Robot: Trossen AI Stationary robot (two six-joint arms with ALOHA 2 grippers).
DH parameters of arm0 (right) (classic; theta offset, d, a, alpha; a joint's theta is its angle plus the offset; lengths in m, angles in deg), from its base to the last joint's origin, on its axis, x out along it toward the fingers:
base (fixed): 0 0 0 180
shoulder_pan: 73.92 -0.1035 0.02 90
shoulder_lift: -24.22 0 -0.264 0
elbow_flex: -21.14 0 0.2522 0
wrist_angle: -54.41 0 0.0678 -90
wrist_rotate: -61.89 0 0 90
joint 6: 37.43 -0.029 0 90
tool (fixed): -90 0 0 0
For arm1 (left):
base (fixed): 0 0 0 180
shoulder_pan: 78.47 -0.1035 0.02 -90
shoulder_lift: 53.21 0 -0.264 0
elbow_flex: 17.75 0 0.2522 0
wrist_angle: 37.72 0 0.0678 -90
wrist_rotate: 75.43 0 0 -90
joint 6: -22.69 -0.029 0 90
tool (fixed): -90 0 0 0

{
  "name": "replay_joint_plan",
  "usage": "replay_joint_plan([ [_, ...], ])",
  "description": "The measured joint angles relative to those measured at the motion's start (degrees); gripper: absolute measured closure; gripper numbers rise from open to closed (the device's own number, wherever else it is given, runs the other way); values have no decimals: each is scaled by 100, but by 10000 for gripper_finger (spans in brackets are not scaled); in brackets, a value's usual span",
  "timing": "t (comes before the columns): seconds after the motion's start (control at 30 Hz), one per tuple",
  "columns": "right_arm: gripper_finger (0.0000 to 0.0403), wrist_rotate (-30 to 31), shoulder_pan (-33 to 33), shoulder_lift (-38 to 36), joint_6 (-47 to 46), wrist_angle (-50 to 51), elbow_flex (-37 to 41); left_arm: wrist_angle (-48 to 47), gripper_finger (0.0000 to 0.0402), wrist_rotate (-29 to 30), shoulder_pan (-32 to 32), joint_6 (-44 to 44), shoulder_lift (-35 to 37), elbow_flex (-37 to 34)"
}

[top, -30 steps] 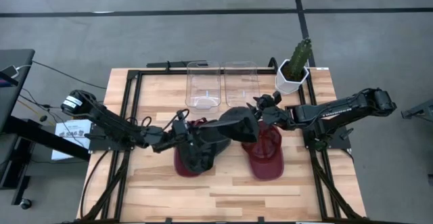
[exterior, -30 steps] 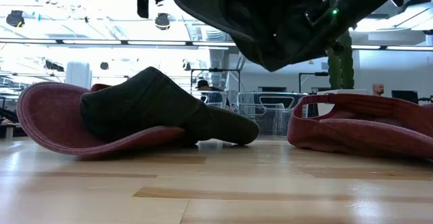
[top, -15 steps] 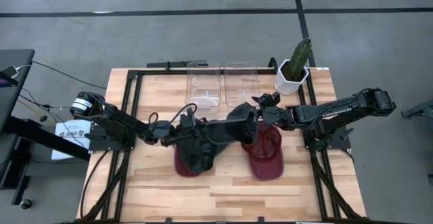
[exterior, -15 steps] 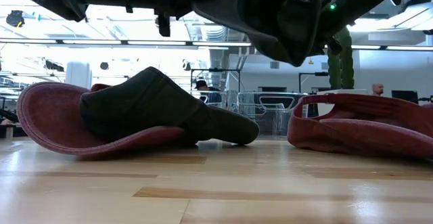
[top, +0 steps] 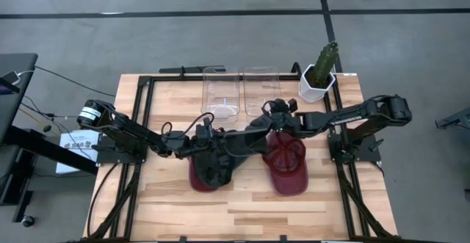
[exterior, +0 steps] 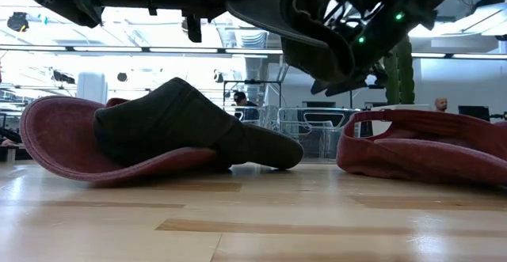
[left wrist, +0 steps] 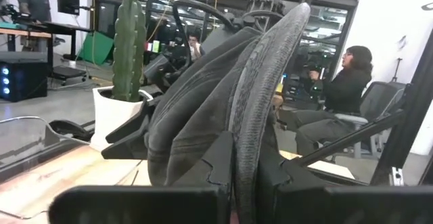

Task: Pick & Place hat
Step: Put the black cap into the right transparent bin

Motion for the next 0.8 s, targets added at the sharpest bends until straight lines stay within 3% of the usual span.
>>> replay_joint_plan([
  [0.17,225,67,25,-117,-76,223,-4,-43,380,114,2,-6,0,-9],
  [0.57,225,1091,-145,-962,-1022,2084,-8,-82,380,201,350,-213,290,-11],
  [0.8,227,1246,-140,-1291,-1526,2702,-4,-383,380,82,643,-398,643,-45],
])
